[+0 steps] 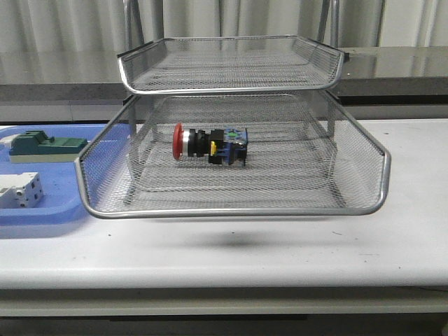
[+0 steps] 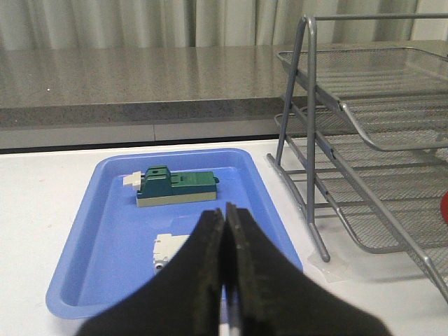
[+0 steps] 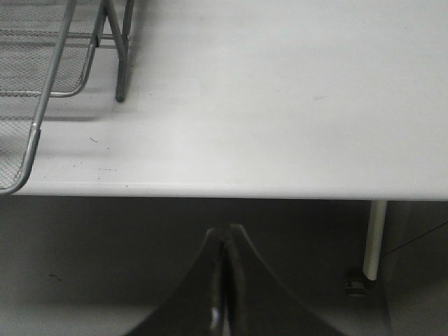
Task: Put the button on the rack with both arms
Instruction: 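Raise the left gripper back above the blue tray, then push the middle mesh tray back into the rack with the right gripper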
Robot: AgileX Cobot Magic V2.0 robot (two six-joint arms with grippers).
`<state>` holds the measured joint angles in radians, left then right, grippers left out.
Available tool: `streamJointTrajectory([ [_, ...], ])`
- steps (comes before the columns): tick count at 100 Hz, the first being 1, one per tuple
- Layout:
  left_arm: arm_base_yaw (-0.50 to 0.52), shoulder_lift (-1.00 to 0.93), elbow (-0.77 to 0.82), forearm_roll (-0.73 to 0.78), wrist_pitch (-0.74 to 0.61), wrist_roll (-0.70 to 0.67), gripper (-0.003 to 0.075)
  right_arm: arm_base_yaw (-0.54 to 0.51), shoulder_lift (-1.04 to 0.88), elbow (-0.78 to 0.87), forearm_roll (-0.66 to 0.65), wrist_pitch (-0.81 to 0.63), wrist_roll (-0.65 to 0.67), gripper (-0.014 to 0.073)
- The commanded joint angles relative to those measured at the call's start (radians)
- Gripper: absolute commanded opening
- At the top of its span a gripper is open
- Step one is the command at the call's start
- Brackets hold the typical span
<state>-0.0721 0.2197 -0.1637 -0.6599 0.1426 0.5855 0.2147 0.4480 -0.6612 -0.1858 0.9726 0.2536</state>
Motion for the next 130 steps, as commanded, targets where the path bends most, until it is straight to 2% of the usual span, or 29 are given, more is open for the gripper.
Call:
streamJointTrajectory([
  [1, 0.003, 0.006, -0.026, -0.013, -0.069, -0.007, -0.002, -0.003, 0.008, -0.035, -0.001, -0.093, -0.003, -0.0109],
  [21, 0.003, 0.006, -0.026, -0.013, -0.069, -0.007, -0.002, -0.003, 0.045, -0.035, 0.131, -0.146, -0.003, -0.0108],
  [50, 0.003, 0.006, -0.026, -0.013, -0.069, -0.007, -0.002, 0.004, 0.294, -0.035, 0.304, -0.145, -0.006, -0.0108],
  [76, 0.003, 0.006, -0.026, -0.013, -0.069, -0.007, -0.002, 0.004, 0.468, -0.035, 0.473, -0.152, -0.135, -0.0108],
  [103, 0.003, 0.006, -0.026, -0.013, -0.069, -0.007, -0.002, 0.014, 0.581, -0.035, 0.517, -0.178, -0.177, -0.0108],
  [130, 0.003, 0.006, -0.026, -0.013, -0.069, -0.007, -0.002, 0.174, 0.679, -0.035, 0.529, -0.275, -0.177, -0.0108],
])
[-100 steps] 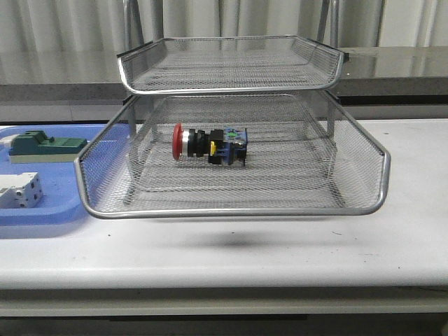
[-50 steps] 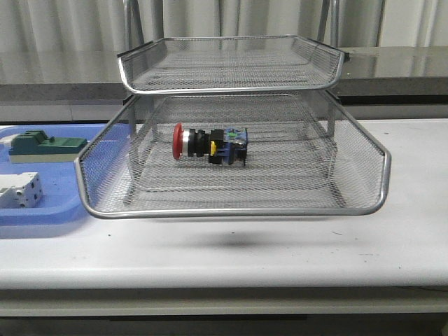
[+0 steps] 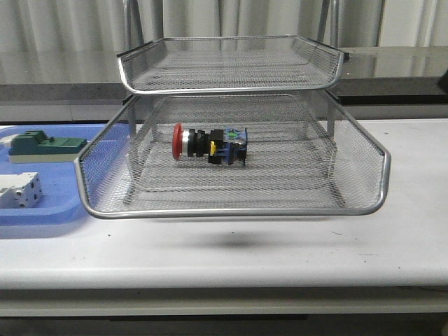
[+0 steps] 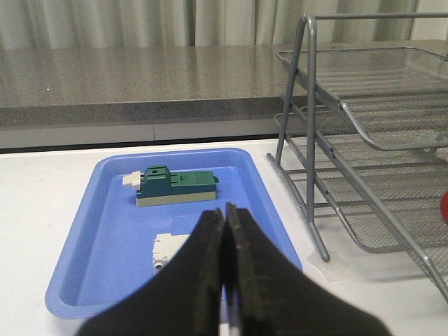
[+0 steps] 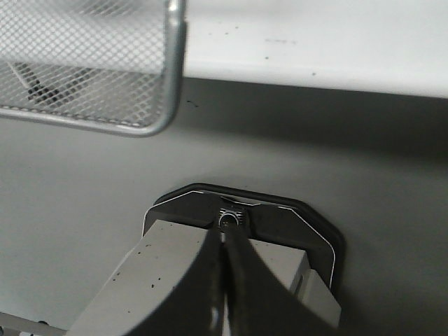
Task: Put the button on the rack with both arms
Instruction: 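Push the middle mesh tray back into the rack with the right gripper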
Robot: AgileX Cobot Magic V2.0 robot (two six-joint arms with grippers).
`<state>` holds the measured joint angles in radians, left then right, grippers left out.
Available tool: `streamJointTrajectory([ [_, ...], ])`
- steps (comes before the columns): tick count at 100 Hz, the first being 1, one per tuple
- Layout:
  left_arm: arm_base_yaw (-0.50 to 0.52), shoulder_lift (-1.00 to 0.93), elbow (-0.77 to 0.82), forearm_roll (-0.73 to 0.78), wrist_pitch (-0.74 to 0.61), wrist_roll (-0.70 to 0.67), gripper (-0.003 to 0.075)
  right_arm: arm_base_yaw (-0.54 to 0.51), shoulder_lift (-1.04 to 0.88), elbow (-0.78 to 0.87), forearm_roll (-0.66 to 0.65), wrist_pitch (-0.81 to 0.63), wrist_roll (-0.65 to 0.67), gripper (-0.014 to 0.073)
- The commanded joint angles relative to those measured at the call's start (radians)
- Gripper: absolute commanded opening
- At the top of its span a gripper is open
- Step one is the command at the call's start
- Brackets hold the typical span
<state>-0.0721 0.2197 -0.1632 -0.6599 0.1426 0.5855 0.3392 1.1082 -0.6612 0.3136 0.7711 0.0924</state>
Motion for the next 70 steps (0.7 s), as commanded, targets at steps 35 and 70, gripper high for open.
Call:
streamJointTrajectory([
  [35, 0.003, 0.006, -0.027, -0.013, -0.069, -0.007, -0.002, 0.239, 0.175, -0.035, 0.078, -0.211, -0.016, -0.0108],
  [70, 0.003, 0.006, -0.027, -0.013, -0.069, -0.007, -0.002, 0.381, 0.294, -0.035, 0.078, -0.427, -0.016, -0.0108],
])
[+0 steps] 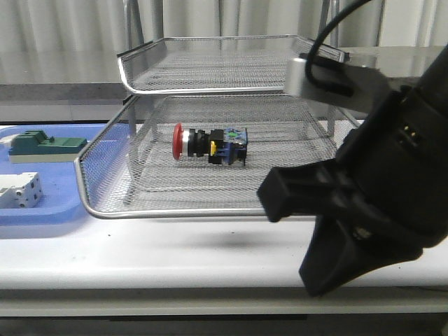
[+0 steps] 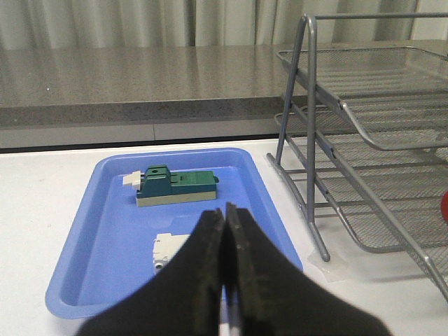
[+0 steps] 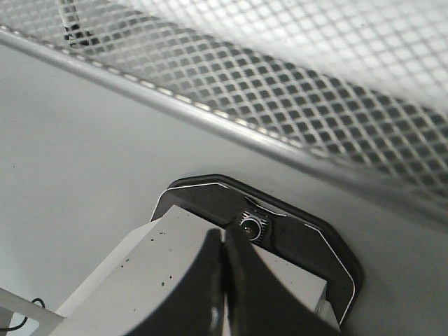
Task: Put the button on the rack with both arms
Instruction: 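Push the middle mesh tray back into the rack with the right gripper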
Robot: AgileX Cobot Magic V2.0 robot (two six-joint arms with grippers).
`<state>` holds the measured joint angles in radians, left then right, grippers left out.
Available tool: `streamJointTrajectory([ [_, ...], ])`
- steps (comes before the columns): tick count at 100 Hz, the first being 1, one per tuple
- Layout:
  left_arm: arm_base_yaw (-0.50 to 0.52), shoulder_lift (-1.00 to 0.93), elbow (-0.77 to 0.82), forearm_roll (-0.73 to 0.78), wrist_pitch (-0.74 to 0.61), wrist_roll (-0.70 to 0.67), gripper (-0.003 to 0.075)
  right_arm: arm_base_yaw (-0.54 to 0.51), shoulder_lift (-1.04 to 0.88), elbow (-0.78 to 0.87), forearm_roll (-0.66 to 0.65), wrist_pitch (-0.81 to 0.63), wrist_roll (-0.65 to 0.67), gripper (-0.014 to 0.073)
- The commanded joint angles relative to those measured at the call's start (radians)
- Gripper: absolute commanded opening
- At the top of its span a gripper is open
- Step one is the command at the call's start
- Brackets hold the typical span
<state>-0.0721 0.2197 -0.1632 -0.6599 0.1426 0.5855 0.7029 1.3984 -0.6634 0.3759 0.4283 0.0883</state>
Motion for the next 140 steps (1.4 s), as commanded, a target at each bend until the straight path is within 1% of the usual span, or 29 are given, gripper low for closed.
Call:
streamJointTrajectory([
  [1, 0.003, 0.006, -0.027, -0.013, -0.069, -0.007, -0.002, 0.018, 0.006, -0.033, 0.016, -0.09, -0.012, -0.0108],
  [24, 0.003, 0.006, -0.027, -0.013, -0.069, -0.007, -0.002, 0.022, 0.047, -0.053, 0.002, -0.186, -0.012, -0.0108],
  [53, 0.003, 0.006, -0.027, -0.013, -0.069, -0.007, -0.002, 0.01, 0.109, -0.133, -0.109, -0.25, -0.012, -0.0107],
  [66, 0.003, 0.006, -0.027, -0.013, -0.069, -0.007, -0.002, -0.02, 0.147, -0.192, -0.124, -0.255, -0.012, -0.0107],
  [90, 0.003, 0.006, -0.027, -0.013, -0.069, -0.007, -0.002, -0.119, 0.243, -0.329, -0.195, -0.256, -0.012, -0.0107],
  [102, 0.003, 0.006, -0.027, -0.013, -0.069, -0.007, -0.002, -0.158, 0.279, -0.381, -0.202, -0.253, -0.012, -0.0107],
  [121, 0.003, 0.006, -0.027, -0.013, -0.069, -0.007, -0.002, -0.167, 0.282, -0.397, -0.203, -0.241, -0.012, -0.0107],
  [140, 0.003, 0.006, -0.027, -0.013, -0.069, -0.007, -0.002, -0.166, 0.251, -0.397, -0.203, -0.169, -0.012, -0.0107],
])
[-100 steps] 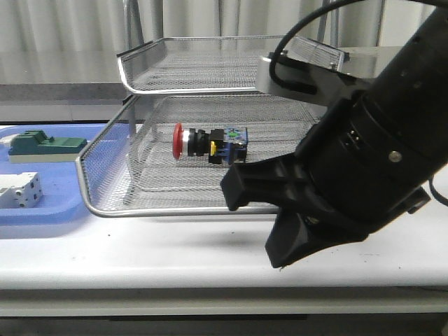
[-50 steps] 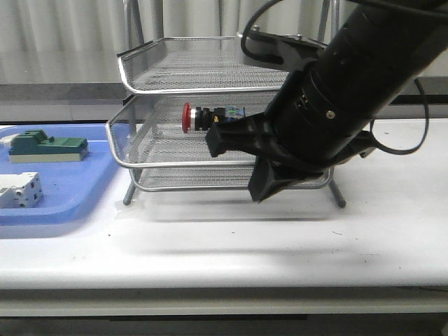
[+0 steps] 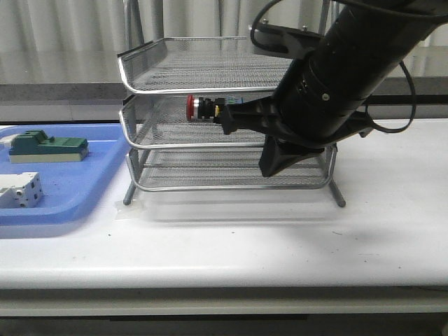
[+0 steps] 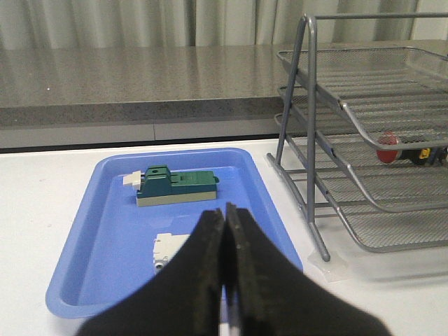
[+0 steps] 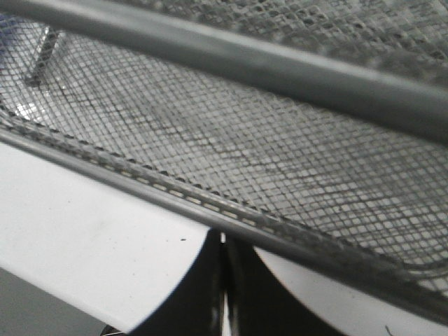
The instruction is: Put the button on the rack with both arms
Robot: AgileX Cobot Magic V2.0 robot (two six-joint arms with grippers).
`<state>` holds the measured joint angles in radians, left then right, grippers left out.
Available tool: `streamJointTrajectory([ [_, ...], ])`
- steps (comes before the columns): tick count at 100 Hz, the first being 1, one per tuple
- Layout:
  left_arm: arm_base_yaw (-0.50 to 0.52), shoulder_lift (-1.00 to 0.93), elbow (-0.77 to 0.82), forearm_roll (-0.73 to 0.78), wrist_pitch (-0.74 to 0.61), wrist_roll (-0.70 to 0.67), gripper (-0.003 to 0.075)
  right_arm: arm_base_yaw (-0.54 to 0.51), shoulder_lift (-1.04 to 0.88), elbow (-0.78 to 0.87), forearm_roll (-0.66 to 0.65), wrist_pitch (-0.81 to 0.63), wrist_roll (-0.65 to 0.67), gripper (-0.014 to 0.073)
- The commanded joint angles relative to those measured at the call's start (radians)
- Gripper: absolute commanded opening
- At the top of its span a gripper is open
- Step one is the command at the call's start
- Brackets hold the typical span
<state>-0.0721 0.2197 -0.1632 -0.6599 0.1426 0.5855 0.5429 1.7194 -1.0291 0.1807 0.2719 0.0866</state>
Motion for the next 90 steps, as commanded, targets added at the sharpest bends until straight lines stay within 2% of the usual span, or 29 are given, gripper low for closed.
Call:
streamJointTrajectory([
  [1, 0.003, 0.006, -0.027, -0.013, -0.069, -0.007, -0.002, -0.006, -0.072, -0.032, -0.007, -0.01, -0.01, -0.0107],
  [23, 0.003, 0.006, -0.027, -0.013, -0.069, -0.007, -0.002, -0.007, -0.177, -0.023, -0.017, 0.04, -0.01, -0.0107],
  [45, 0.003, 0.006, -0.027, -0.013, -0.069, -0.007, -0.002, -0.024, -0.34, 0.063, -0.082, 0.053, -0.009, -0.0106],
  [90, 0.003, 0.006, -0.027, -0.013, -0.069, -0.007, -0.002, -0.206, -0.795, 0.295, -0.157, 0.094, -0.009, -0.0106],
])
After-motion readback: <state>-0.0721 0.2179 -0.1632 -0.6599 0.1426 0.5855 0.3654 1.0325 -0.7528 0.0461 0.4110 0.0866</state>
